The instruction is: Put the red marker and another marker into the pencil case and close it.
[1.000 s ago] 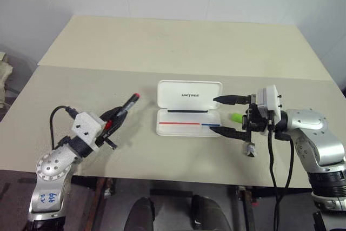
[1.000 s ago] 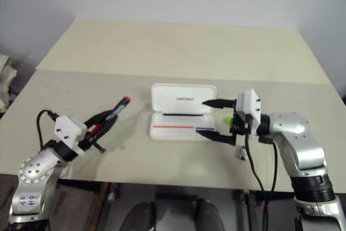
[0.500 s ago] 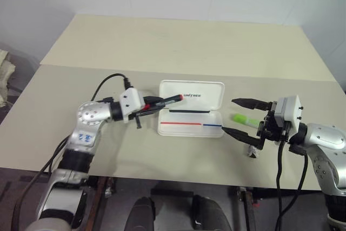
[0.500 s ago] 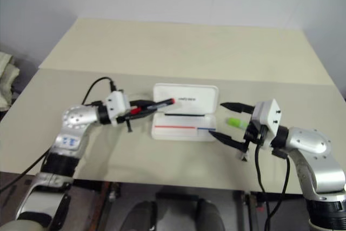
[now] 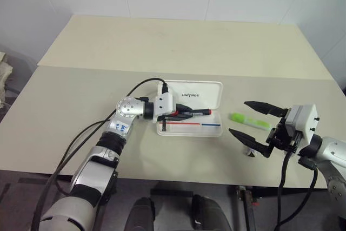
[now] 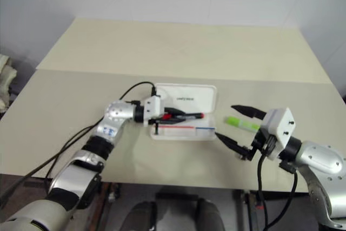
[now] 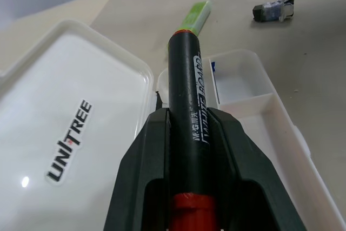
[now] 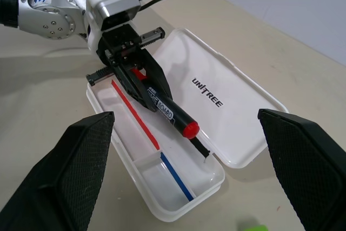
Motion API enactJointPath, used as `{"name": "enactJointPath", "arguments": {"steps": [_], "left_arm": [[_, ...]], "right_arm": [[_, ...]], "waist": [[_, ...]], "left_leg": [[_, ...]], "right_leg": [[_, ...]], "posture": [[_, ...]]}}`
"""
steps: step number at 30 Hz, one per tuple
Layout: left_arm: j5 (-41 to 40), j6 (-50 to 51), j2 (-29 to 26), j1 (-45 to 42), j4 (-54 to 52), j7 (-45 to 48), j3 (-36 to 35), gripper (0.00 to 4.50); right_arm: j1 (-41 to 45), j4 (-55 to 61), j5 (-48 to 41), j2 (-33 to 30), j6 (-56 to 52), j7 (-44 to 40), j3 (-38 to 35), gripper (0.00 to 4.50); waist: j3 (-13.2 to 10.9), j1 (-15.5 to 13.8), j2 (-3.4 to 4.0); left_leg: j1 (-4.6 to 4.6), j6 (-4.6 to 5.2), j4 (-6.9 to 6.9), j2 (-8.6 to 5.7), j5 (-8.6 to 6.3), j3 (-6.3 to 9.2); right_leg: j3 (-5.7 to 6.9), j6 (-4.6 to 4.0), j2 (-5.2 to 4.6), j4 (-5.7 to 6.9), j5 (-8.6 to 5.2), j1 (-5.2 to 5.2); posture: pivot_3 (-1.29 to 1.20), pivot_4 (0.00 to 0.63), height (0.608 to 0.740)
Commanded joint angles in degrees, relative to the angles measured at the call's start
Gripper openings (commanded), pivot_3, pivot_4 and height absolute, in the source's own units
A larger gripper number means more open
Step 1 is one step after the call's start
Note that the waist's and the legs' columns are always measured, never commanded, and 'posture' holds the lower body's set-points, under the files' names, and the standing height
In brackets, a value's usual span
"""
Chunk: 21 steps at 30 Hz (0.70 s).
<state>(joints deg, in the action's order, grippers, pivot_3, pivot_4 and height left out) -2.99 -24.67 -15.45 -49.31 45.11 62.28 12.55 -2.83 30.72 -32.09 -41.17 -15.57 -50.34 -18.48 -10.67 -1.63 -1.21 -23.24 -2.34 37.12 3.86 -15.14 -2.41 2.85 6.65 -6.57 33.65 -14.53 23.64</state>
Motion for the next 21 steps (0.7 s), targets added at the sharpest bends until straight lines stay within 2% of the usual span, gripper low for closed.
{"name": "enactJointPath", "arguments": {"steps": [1, 8, 9, 18, 21], "left_arm": [[2.02, -2.81, 0.63, -3.11, 3.35, -1.92, -0.09, 0.63], [2.77, -4.69, 1.97, -4.68, 8.32, -1.91, -0.81, 0.63], [2.42, -4.44, 2.23, -4.75, 8.48, -1.41, -1.03, 1.37], [1.55, -4.45, 2.59, -3.61, 6.15, 0.58, -1.83, 4.37], [-0.37, -3.09, 2.63, -2.51, 3.78, 2.92, -2.28, 4.45]], "right_arm": [[-0.50, 3.17, -1.26, 0.01, -0.09, 1.58, -2.02, 4.50], [-0.37, 3.67, -1.15, 0.02, -0.13, 3.06, -1.80, 4.50], [-0.21, 3.46, -1.08, 0.00, -0.04, 3.08, -1.73, 4.50], [3.27, 0.59, -0.52, 0.07, 0.58, 1.94, 0.57, 4.50], [4.76, -1.53, -0.45, -0.40, 0.91, 0.30, 1.51, 4.50]], "waist": [[0.00, -0.01, 0.00], [-0.02, -0.03, -0.03], [-0.02, -0.03, -0.03], [-0.02, -0.03, -0.03], [-0.02, -0.01, -0.03]], "left_leg": [[0.00, 0.01, 0.00, 0.00, 0.00, 0.00], [-0.03, 0.02, 0.00, 0.00, -0.01, 0.00], [-0.03, 0.02, 0.00, 0.00, -0.01, 0.00], [-0.02, 0.03, 0.00, 0.00, -0.01, 0.00], [-0.03, 0.03, -0.01, 0.00, -0.01, 0.00]], "right_leg": [[0.00, 0.00, 0.00, 0.00, 0.00, 0.00], [0.01, 0.00, 0.00, -0.02, 0.00, 0.01], [0.01, 0.00, 0.00, -0.02, 0.00, 0.01], [0.01, 0.00, 0.00, -0.01, 0.00, 0.00], [0.01, 0.00, 0.00, -0.01, 0.00, 0.00]], "posture": [[0.00, 0.150, 0.740], [0.00, 0.150, 0.740], [0.00, 0.150, 0.740], [0.00, 0.150, 0.740], [0.00, 0.150, 0.740]]}}
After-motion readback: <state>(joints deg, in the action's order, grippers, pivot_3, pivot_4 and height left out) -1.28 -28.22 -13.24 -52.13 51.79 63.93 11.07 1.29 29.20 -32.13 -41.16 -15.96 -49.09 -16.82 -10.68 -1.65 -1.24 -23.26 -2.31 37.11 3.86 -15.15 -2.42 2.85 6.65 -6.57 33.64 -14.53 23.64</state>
